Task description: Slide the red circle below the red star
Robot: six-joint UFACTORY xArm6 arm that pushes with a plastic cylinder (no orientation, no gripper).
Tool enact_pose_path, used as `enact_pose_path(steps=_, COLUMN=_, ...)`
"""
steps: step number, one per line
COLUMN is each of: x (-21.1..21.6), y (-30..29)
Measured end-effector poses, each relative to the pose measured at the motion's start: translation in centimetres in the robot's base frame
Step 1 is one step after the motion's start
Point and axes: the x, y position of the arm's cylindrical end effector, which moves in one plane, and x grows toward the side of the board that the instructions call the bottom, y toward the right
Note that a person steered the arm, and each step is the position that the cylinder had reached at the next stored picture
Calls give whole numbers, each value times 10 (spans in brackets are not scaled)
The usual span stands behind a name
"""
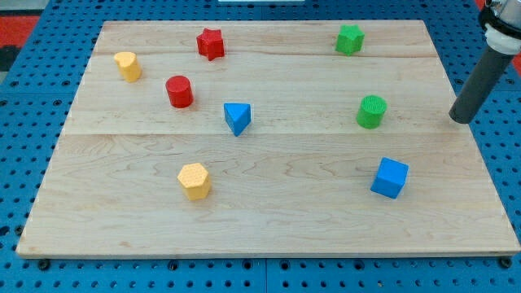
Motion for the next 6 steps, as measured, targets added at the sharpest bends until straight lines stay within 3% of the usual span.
enact_pose_path(steps=2, x=-86, y=-89)
enact_pose_path(steps=3, x=-75, y=-171)
enact_pose_path(steps=4, x=-101, y=-273)
enact_pose_path(steps=5, x=-85, y=-341)
enact_pose_path(steps=6, x=-104, y=-410)
